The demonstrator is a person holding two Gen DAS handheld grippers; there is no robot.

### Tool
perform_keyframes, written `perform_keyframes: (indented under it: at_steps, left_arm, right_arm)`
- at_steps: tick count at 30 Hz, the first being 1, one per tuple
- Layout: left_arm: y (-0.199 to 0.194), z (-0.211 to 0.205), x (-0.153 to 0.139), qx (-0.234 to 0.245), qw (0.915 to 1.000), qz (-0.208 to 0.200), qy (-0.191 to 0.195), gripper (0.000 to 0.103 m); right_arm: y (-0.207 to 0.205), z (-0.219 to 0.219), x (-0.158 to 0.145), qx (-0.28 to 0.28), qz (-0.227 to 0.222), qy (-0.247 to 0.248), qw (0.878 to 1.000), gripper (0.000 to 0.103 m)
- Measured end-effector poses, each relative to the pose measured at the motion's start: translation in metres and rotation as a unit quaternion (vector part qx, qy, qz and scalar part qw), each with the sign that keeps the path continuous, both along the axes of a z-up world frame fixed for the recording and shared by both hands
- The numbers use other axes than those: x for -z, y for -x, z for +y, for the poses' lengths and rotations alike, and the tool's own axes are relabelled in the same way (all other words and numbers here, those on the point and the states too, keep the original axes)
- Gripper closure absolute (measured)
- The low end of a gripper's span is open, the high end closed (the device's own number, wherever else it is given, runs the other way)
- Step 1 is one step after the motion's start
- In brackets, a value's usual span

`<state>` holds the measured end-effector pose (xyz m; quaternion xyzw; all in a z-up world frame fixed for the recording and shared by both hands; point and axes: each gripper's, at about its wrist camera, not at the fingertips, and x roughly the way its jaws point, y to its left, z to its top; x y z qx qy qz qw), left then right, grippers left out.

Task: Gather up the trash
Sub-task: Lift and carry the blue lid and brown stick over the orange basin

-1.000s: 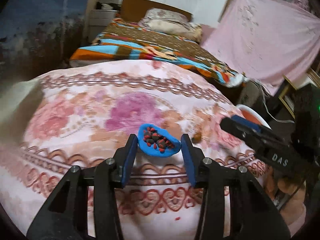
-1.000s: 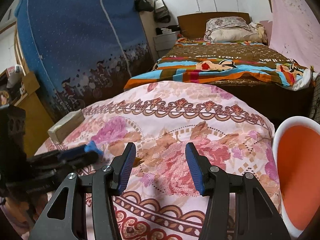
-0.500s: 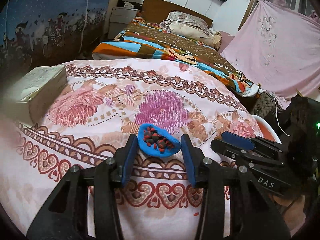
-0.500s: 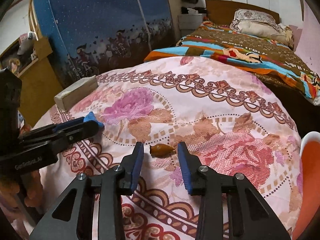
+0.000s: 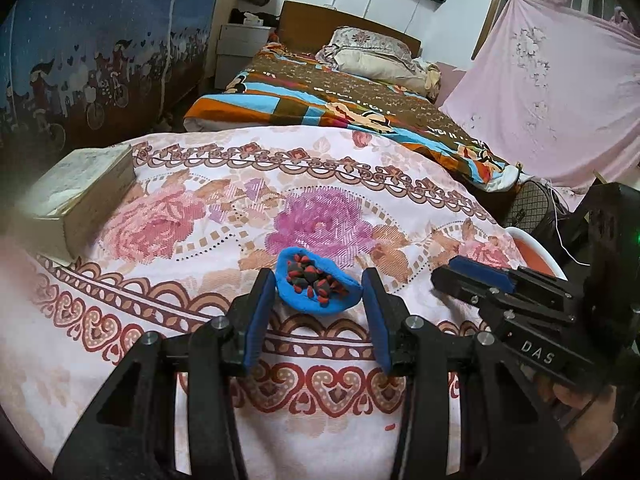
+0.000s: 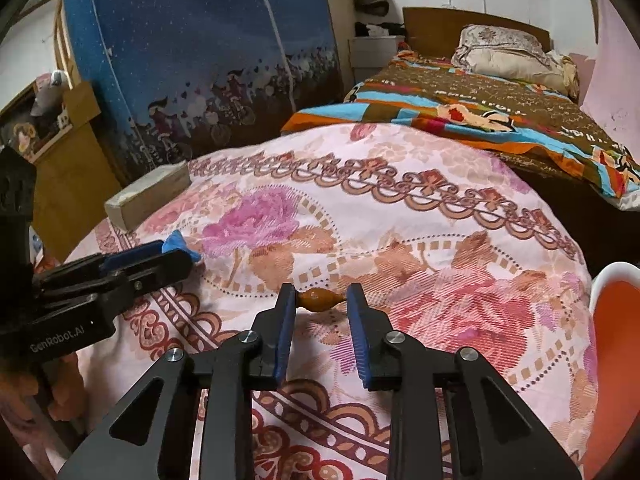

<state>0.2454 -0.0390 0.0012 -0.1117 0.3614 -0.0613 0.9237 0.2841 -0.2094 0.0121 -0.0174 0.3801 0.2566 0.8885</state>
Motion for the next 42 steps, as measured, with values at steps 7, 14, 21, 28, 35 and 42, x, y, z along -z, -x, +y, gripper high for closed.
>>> perform_keyframes:
  at_steps: [7, 14, 21, 28, 35, 42]
  left_arm:
    - [0.003, -0.001, -0.004, -0.001, 0.9999, -0.012, -0.005, 0.074]
    - [0.011, -0.005, -0.011, 0.001, 0.9991, -0.040, -0.014, 0.074]
    - [0.019, -0.013, -0.019, 0.006, 0.9969, -0.071, -0.033, 0.074]
    - [0.030, -0.031, -0.039, 0.025, 0.9893, -0.132, -0.057, 0.074]
    - [0.046, -0.064, -0.064, 0.051, 0.9717, -0.217, -0.080, 0.074]
    - [0.061, -0.103, -0.088, 0.101, 0.9456, -0.292, -0.102, 0.074]
  right_arm:
    - [0.008, -0.006, -0.010, 0.018, -0.038, -0.004, 0.999, 0.079]
    - [0.028, -0.010, -0.025, 0.037, -0.107, -0.003, 0.994, 0.079]
    - [0.040, -0.016, -0.035, 0.055, -0.153, -0.011, 0.987, 0.079]
    - [0.060, -0.031, -0.048, 0.091, -0.214, -0.037, 0.972, 0.079]
    - [0.085, -0.066, -0.063, 0.140, -0.287, -0.101, 0.942, 0.079]
    - [0.108, -0.095, -0.078, 0.188, -0.358, -0.090, 0.910, 0.079]
